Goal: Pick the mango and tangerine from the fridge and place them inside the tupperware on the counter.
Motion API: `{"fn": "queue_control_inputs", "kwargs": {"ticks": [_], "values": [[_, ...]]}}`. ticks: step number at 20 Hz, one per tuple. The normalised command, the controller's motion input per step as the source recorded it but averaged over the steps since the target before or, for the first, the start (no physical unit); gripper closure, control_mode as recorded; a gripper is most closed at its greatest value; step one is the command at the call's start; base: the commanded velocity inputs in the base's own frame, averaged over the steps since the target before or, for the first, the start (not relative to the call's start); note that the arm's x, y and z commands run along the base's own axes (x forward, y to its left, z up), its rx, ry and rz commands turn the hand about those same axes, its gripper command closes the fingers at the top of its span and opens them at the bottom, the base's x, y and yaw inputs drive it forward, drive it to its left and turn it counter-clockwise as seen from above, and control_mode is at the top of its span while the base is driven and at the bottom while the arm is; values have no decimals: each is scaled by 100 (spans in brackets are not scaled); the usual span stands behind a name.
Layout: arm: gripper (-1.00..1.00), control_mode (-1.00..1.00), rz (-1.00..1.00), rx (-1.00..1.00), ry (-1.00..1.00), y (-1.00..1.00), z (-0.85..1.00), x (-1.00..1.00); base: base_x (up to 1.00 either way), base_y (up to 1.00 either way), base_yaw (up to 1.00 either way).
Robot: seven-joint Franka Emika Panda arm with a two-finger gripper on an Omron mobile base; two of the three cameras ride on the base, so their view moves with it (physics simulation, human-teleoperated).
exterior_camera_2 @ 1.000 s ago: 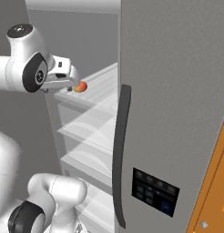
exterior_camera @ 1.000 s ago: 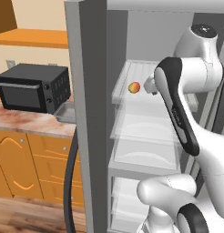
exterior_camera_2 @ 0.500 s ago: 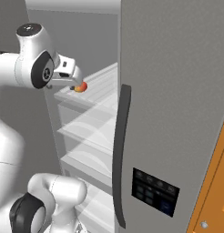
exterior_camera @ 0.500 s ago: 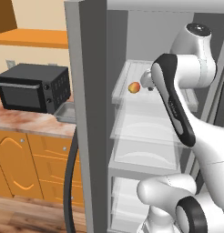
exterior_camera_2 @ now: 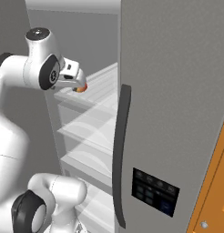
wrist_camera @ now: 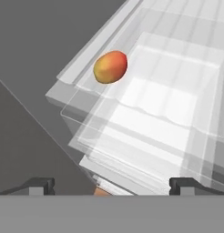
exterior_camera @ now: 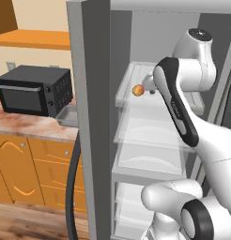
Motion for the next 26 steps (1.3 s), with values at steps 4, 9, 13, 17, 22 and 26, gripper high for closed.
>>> {"fn": "queue_control_inputs", "kwargs": {"ticks": [4, 9, 13, 17, 22, 26], "values": [[-100, -100, 0, 0, 0, 7, -6, 27, 0, 0, 0], [-100, -100, 0, 0, 0, 10, -5, 26, 0, 0, 0], [-100, -100, 0, 0, 0, 7, -7, 26, 0, 0, 0], [-100, -100, -1, 1, 0, 4, -8, 27, 0, 0, 0], [-100, -100, -1, 1, 0, 0, -9, 27, 0, 0, 0], [-100, -100, -2, 0, 1, 1, -11, 27, 0, 0, 0]]}}
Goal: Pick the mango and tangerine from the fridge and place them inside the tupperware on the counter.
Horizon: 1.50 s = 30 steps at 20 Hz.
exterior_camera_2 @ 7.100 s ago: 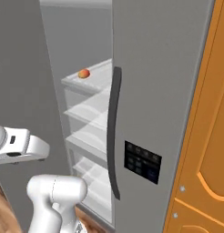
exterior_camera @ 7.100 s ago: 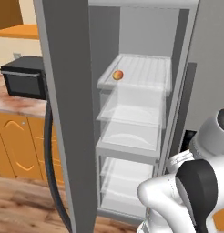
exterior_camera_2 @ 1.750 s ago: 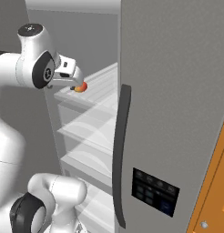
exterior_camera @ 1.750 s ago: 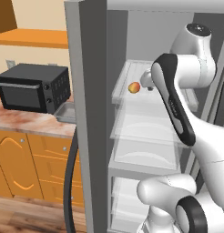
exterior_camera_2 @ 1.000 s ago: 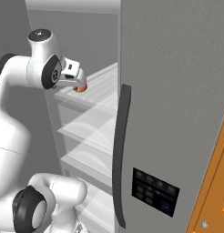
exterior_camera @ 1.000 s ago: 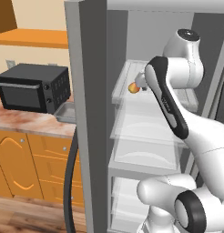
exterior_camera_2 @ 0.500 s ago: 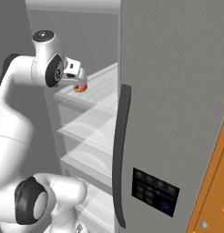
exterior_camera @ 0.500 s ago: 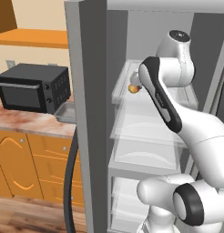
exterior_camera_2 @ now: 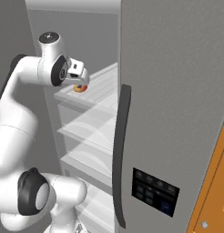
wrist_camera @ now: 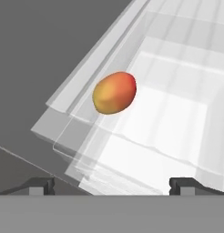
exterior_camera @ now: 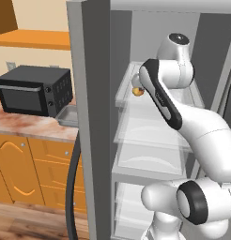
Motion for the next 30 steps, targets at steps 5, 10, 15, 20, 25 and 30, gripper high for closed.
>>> {"fn": "queue_control_inputs", "kwargs": {"ticks": [5, 10, 15, 20, 25, 30], "values": [[-100, -100, -5, 0, 2, 6, -13, 27, 0, 0, 0], [-100, -100, -1, 0, 7, 5, -16, 26, 0, 0, 0], [-100, -100, 0, 0, 6, 4, -15, 30, 0, 0, 0], [-100, -100, 0, 0, 0, 0, -14, 34, 0, 0, 0], [-100, -100, 0, 0, 0, 0, -13, 35, 0, 0, 0], [-100, -100, 0, 0, 0, 0, -14, 33, 0, 0, 0]]}}
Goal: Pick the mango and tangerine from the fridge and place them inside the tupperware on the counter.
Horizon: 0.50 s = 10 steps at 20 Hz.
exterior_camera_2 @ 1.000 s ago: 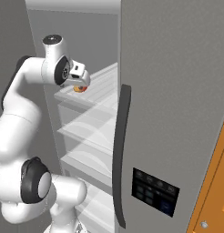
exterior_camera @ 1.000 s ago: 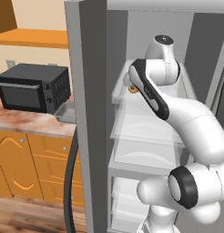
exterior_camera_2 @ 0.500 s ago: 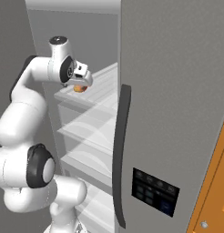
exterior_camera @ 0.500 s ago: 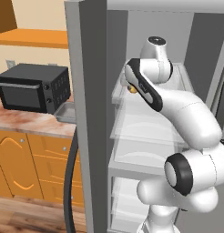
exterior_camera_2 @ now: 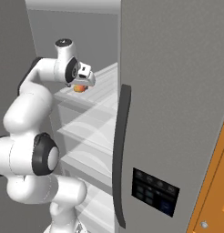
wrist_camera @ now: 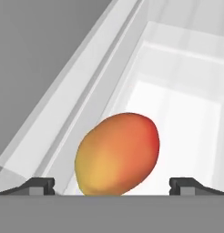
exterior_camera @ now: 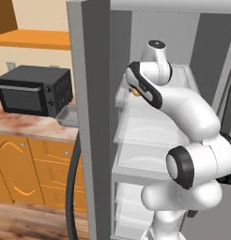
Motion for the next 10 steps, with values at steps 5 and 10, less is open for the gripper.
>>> {"fn": "queue_control_inputs", "kwargs": {"ticks": [5, 10], "values": [[-100, -100, 0, 0, 0, 0, -10, 32, 0, 0, 0], [-100, -100, 0, 0, 0, 0, -9, 22, 0, 0, 0]]}}
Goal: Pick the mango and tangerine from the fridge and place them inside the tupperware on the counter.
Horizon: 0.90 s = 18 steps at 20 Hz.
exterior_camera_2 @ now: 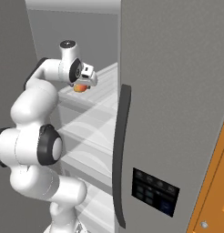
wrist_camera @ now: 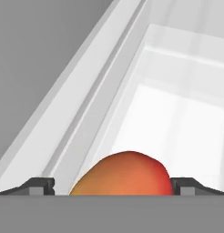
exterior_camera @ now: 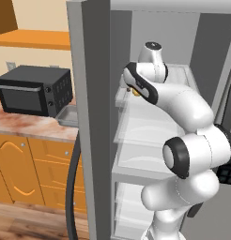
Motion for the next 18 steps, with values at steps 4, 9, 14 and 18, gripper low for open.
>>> {"fn": "queue_control_inputs", "kwargs": {"ticks": [4, 9, 14, 18], "values": [[-100, -100, 0, 6, 0, 0, -9, 0, 0, 0, 0], [-100, -100, 0, 5, 0, 0, -11, 0, 0, 0, 0], [-100, -100, 0, 2, 0, 0, -13, 0, 0, 0, 0], [-100, -100, 0, 0, 0, 0, -15, 0, 0, 0, 0]]}}
